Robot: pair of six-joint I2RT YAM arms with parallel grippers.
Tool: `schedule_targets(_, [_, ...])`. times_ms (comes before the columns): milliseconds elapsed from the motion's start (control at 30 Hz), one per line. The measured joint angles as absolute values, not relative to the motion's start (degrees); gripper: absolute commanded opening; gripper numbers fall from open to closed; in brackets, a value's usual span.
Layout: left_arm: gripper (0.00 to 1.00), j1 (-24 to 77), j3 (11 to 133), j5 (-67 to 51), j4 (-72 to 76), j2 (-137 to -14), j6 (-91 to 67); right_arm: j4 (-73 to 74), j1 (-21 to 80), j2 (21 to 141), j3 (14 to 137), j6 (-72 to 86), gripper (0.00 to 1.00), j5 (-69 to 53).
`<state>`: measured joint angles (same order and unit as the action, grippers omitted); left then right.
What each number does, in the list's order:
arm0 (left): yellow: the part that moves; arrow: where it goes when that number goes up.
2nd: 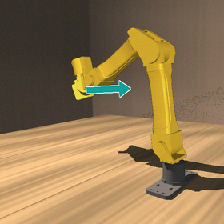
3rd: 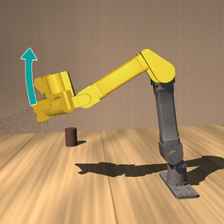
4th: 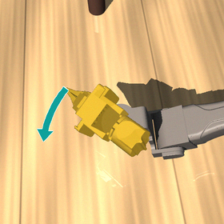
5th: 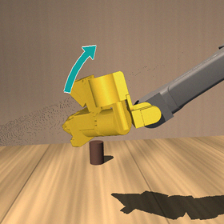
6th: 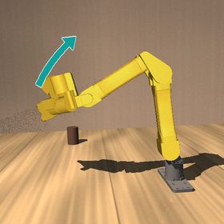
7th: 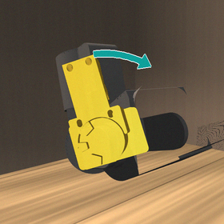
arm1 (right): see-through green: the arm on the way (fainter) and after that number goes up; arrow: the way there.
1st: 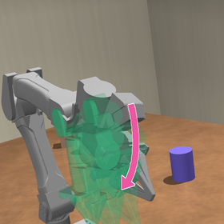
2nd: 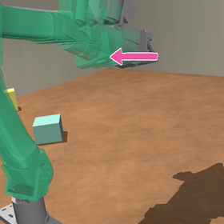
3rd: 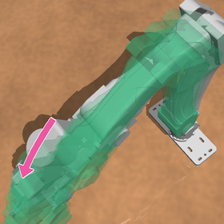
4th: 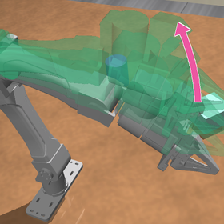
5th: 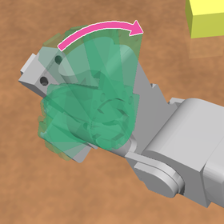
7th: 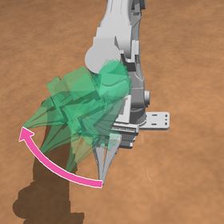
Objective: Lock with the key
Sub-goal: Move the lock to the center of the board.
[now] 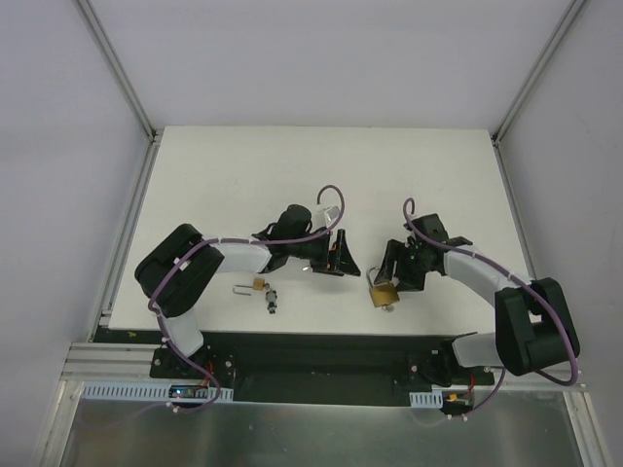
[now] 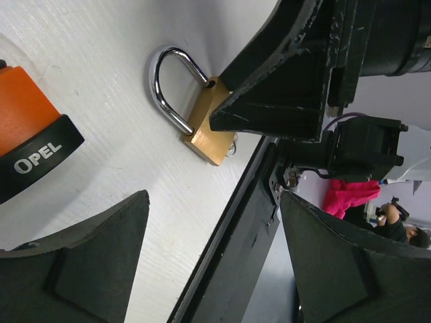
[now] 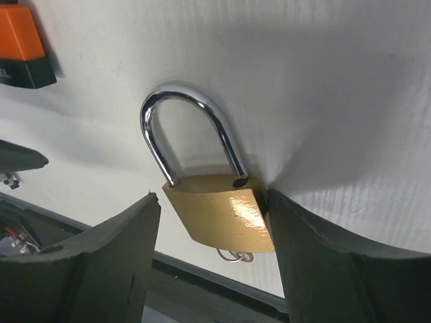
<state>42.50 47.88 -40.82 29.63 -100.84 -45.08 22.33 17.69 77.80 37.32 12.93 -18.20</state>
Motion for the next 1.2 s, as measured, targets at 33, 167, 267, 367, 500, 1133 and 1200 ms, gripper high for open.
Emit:
schedule_targets(33, [0.75, 42.7, 47.9, -40.5, 29.6, -101.1, -45.6, 22.3, 17.8, 77.7, 37.1, 13.1, 0.68, -18.8])
schedule_targets(167, [0.74, 43.0, 47.9, -40.1, 29.7, -101.4, -47.0, 22.2, 18.1, 77.5, 36.5, 14.0, 0.68, -21.3])
schedule_targets(267, [0.74, 43.2, 48.1, -40.1, 29.7, -101.9, -47.4, 21.7, 19.1, 76.9, 35.4, 15.5, 0.68, -23.2])
schedule_targets(367, [0.74, 43.5, 48.2, -39.9, 28.9, -102.0, -47.4, 20.5, 20.9, 75.8, 33.8, 17.7, 0.68, -25.0])
schedule_targets(500, [0.74, 43.5, 48.7, -39.8, 27.4, -102.0, -47.3, 20.0, 22.3, 75.4, 32.8, 19.6, 0.69, -26.6])
schedule_targets(1133, [0.59, 45.0, 56.7, -43.0, 22.3, -111.0, -45.5, 22.8, 19.2, 72.6, 30.2, 20.0, 0.49, -25.8])
schedule_targets(1200, [0.58, 45.1, 57.4, -43.2, 21.6, -111.4, -45.2, 22.7, 18.9, 72.7, 30.0, 20.0, 0.46, -25.6])
